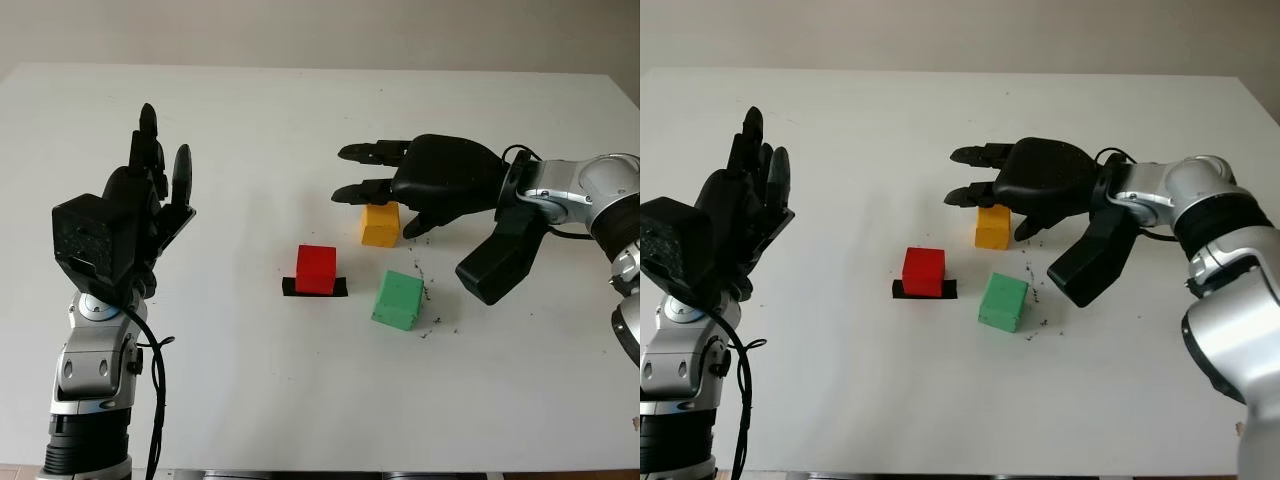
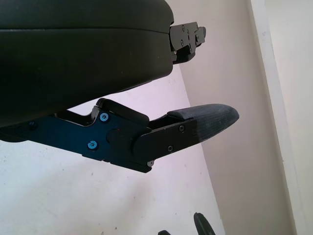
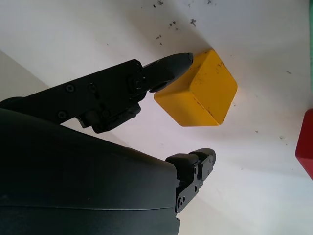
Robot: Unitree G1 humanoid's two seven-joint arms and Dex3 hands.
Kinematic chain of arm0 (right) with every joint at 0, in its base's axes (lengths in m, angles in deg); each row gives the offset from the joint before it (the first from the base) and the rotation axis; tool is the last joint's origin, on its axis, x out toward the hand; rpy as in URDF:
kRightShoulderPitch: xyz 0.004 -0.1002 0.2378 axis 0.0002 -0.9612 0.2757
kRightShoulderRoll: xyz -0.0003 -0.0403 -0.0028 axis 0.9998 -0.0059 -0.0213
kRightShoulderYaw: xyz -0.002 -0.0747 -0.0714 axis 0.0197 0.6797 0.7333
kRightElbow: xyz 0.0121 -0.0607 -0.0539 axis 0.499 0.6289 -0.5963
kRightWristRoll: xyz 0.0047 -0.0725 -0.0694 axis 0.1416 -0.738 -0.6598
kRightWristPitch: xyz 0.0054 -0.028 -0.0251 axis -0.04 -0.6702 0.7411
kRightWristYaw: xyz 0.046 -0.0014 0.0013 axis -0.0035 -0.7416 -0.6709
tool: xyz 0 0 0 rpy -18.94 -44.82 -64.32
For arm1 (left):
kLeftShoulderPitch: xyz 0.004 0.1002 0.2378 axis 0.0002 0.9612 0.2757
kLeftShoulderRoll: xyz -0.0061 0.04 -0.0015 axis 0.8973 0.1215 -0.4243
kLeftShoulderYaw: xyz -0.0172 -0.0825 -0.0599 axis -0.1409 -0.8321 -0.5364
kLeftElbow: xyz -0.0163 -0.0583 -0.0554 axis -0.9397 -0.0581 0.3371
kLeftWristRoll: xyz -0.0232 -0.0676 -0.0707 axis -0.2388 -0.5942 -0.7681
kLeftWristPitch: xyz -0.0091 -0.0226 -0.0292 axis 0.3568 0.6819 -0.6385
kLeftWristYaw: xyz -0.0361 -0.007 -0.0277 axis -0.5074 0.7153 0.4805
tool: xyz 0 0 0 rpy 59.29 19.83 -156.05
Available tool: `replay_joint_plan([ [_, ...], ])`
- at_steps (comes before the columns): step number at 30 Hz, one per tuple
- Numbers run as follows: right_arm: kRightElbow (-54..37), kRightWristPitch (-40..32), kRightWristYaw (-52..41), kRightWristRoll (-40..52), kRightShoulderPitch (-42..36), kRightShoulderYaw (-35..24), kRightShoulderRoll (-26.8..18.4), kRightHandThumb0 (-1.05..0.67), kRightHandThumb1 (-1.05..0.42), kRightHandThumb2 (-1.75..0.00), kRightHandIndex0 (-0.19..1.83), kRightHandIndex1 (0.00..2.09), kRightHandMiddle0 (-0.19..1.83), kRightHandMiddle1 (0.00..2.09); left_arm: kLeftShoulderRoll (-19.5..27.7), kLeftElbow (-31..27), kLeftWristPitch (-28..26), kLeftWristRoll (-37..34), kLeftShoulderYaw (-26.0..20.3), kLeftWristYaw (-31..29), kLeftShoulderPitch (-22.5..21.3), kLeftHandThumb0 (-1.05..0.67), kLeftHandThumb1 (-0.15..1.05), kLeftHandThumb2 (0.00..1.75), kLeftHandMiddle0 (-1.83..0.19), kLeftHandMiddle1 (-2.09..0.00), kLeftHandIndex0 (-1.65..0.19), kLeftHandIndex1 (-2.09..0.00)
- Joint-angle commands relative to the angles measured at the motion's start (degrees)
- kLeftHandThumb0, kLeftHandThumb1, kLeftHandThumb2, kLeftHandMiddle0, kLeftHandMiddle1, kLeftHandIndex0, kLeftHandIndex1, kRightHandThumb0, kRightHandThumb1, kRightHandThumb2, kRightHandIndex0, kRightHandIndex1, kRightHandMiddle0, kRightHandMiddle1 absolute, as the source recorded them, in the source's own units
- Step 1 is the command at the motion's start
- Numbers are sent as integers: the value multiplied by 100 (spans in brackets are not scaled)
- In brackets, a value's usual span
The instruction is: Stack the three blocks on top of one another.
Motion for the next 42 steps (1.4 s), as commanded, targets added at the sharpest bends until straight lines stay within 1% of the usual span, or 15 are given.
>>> replay_joint_plan([
  [1, 26, -59, 108, -21, -71, 41, -1, -35, -95, -7, 10, 6, 34, 10, 24, 0, 43, 24, 34, 6, -29, -75, 105, 71, 15, -6, 14, -6],
  [7, 58, -204, 403, -176, -70, 219, 3, -25, -97, -6, 11, 6, 44, 15, 26, -19, 32, 6, 43, -9, -23, -74, 105, 71, 15, -6, 15, -6],
  [11, 68, -355, 780, -377, -58, 378, 19, -19, -98, -6, 13, 6, 48, 16, 36, -9, 76, 25, 39, 0, -1, -75, 105, 71, 14, -6, 14, -6],
  [13, 86, -416, 999, -470, -46, 459, 29, -14, -100, -7, 16, 8, 54, 19, 35, -28, 63, 34, 44, 5, 11, -75, 105, 71, 14, -6, 13, -7],
  [17, 153, -494, 1313, -610, -1, 592, 55, -25, -100, -6, 19, 8, 65, 25, 0, -57, -13, 23, 41, 32, 13, -74, 105, 71, 14, -6, 12, -7],
  [22, 249, -503, 1400, -650, 46, 666, 77, -29, -99, -5, 19, 7, 72, 34, -16, -88, -75, 16, 50, 38, 21, -74, 105, 70, 15, -5, 13, -6],
  [23, 273, -487, 1416, -642, 48, 663, 82, -28, -99, -5, 19, 6, 69, 43, -10, -91, -80, 25, 57, 36, 21, -74, 105, 70, 15, -5, 13, -6],
  [25, 314, -444, 1377, -625, 69, 661, 92, -29, -98, -5, 20, 6, 55, 74, -7, -88, -72, 35, 61, 38, 26, -74, 105, 70, 15, -5, 14, -6],
  [26, 335, -407, 1346, -604, 76, 652, 98, -29, -100, -5, 19, 5, 47, 94, -4, -85, -69, 41, 64, 37, 29, -74, 105, 70, 15, -5, 14, -6],
  [28, 365, -354, 1347, -587, 82, 645, 106, -29, -100, -5, 20, 6, 44, 111, 9, -71, -49, 65, 73, 38, 34, -74, 105, 71, 15, -5, 14, -6],
  [34, 417, -125, 1161, -321, 51, 533, 92, -35, -99, -5, 20, 5, 41, 124, 19, 28, 34, 89, 87, 18, 23, -74, 105, 69, 15, -5, 13, -6],
  [38, 424, -83, 946, -190, 90, 482, 61, -37, -100, -6, 18, 5, 35, 133, 49, 58, 59, 112, 118, -25, 17, -74, 105, 70, 16, -5, 15, -5],
  [41, 476, 25, 404, 158, 137, 264, 61, -38, -101, -6, 18, 5, 33, 134, 47, 79, 83, 108, 122, -60, 26, -74, 105, 70, 18, -4, 15, -5],
  [42, 516, 76, 49, 371, 177, 128, 70, -39, -101, -6, 18, 5, 33, 134, 61, 91, 99, 135, 138, -70, 34, -74, 105, 70, 18, -4, 15, -5],
])
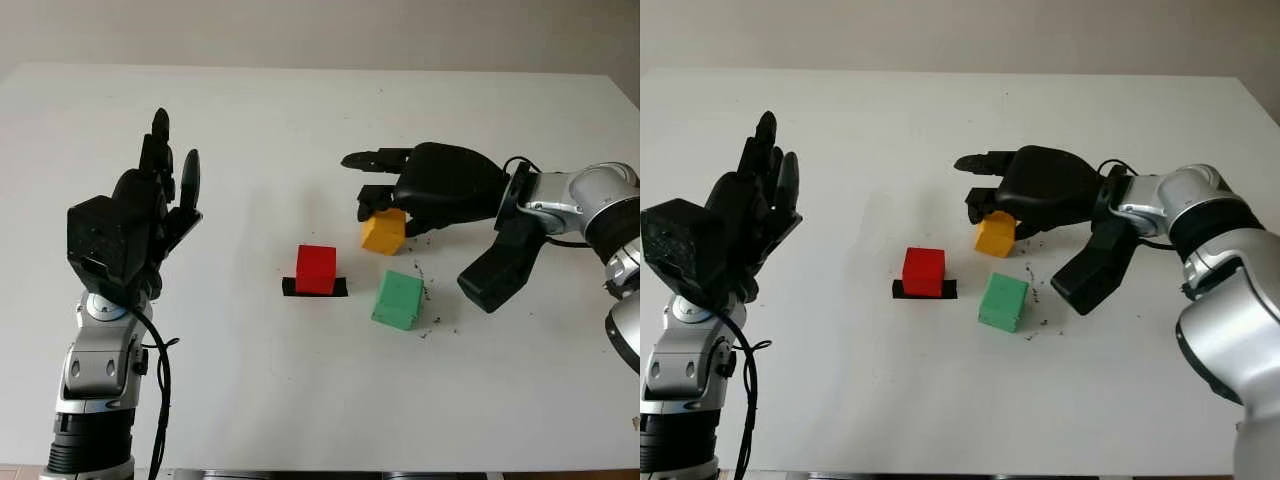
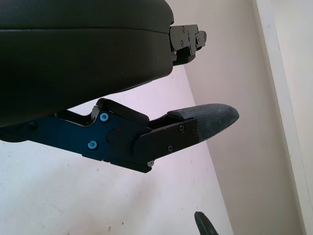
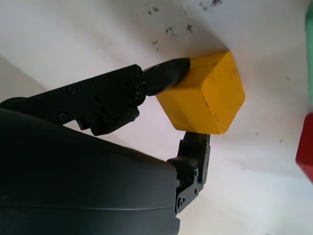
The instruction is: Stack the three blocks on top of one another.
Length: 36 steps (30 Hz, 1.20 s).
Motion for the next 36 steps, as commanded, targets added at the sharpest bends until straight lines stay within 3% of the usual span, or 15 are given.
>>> replay_joint_plan([
  [1, 98, 97, -533, 400, 146, -303, -13, -39, -101, -6, 18, 5, 33, 134, 70, 0, 59, 28, 33, -41, 38, -75, 105, 71, 18, -4, 16, -5],
  [5, 17, 68, -1537, 1187, 141, -834, 4, -37, -96, -5, 24, 7, 41, 122, 47, 35, 81, -12, 13, -77, 34, -76, 105, 70, 19, -3, 17, -4],
  [12, -230, 25, -2390, 2029, 48, -1518, 22, -33, -93, -6, 31, 7, 51, 104, 59, 56, 92, 196, 53, 37, 26, -73, 105, 68, 15, -6, 13, -6],
  [21, -414, -390, -4052, 3655, -242, -2581, 330, -32, -92, -5, 31, 6, 50, 116, 15, 72, 130, 253, 69, 80, 28, -71, 105, 67, 14, -6, 13, -6],
  [27, -1125, -1366, -5558, 5101, -800, -3380, 611, -30, -94, -6, 25, 4, 41, 124, -32, 83, 138, 230, 45, 120, 60, -71, 105, 66, 12, -6, 11, -7],
  [36, -3452, -4024, -6766, 6299, -1859, -3944, 992, -42, -96, -5, 20, 4, 30, 148, -39, 85, 149, 209, 59, 156, 63, -72, 105, 67, 12, -5, 11, -6],
])
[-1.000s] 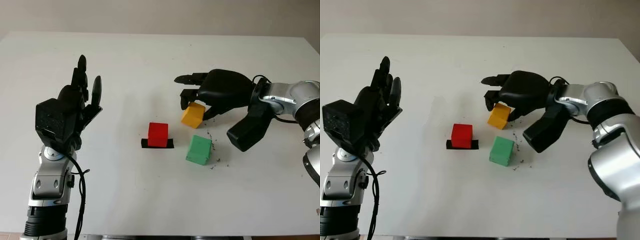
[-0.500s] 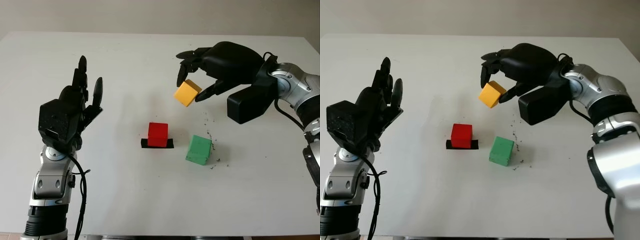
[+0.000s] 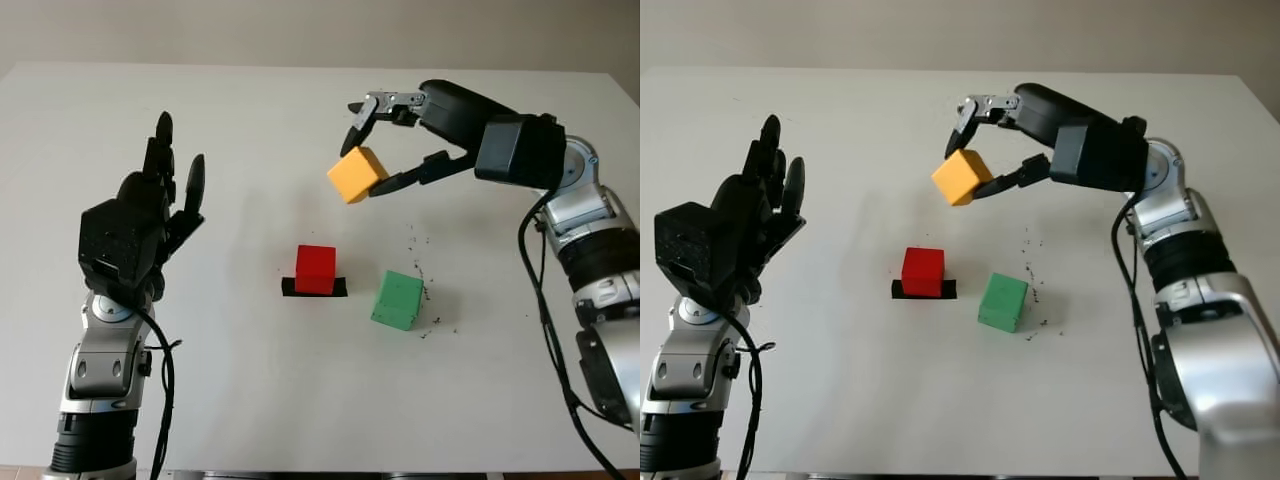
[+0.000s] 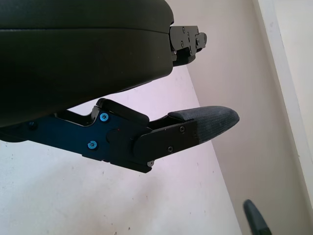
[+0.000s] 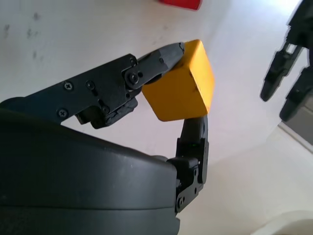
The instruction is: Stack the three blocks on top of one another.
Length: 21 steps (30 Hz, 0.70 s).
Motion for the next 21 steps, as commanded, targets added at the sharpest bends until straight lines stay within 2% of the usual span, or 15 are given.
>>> replay_joint_plan([
  [1, -533, -422, -64, 157, -257, -143, 86, -43, -96, -5, 20, 4, 30, 148, -10, -25, 37, 4, 6, 28, 55, -73, 105, 67, 13, -5, 11, -6],
  [14, -3389, -3421, 336, 741, -1878, -316, 766, -46, -95, -5, 18, 4, 30, 152, 7, -80, 25, 32, 39, 45, 85, -75, 105, 66, 14, -5, 11, -6],
  [18, -3785, -3787, 640, 828, -2200, -332, 1069, -44, -96, -6, 17, 4, 27, 154, -4, -73, -21, 57, 52, 42, 61, -74, 105, 67, 14, -5, 12, -5],
  [21, -3872, -3721, 964, 851, -2468, -326, 1373, -44, -97, -6, 15, 4, 25, 155, 1, -71, 0, 37, 51, 8, 72, -72, 105, 67, 14, -5, 13, -5],
])
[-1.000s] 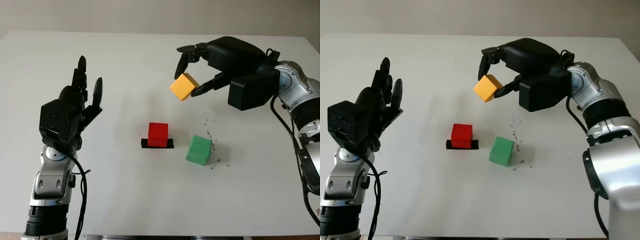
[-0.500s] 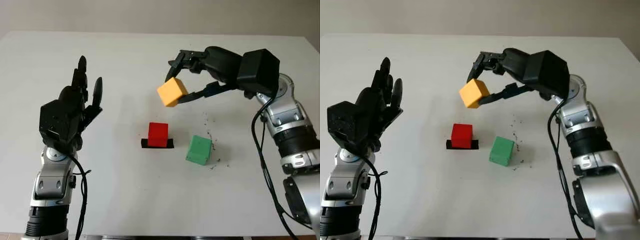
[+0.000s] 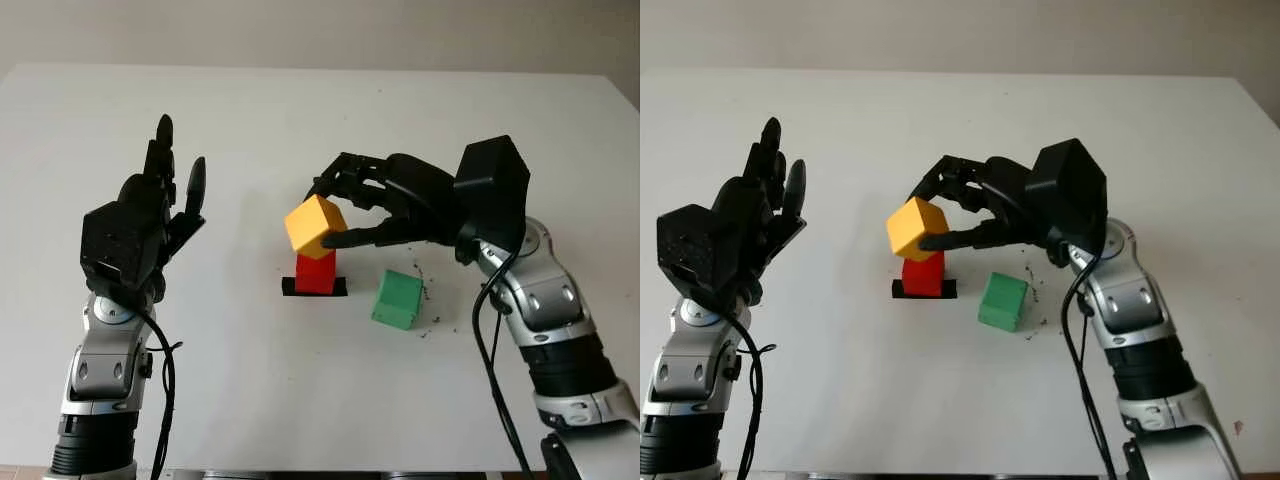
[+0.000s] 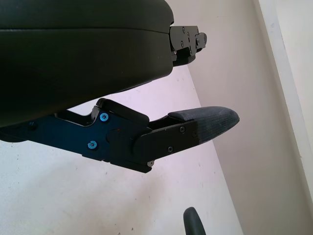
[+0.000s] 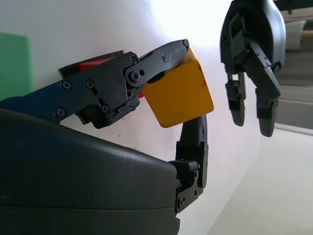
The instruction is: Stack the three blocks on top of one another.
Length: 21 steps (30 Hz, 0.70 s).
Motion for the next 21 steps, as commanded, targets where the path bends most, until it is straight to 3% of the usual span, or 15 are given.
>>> replay_joint_plan([
  [1, -123, 89, 162, 44, -186, -61, 191, -44, -98, -6, 15, 3, 24, 156, 8, -68, 7, -10, 24, -19, 32, -72, 105, 68, 14, -5, 13, -5],
  [13, 97, 657, 1087, -136, -663, -130, 862, -45, -101, -6, 15, 5, 16, 160, 13, -196, -19, 1, 22, -62, 135, -70, 105, 67, 15, -5, 13, -5],
  [21, 201, 1088, 1315, -483, -788, -113, 812, -42, -102, -6, 15, 5, 13, 161, 46, -176, 14, 34, 1, -107, 166, -70, 105, 69, 15, -5, 15, -5],
])
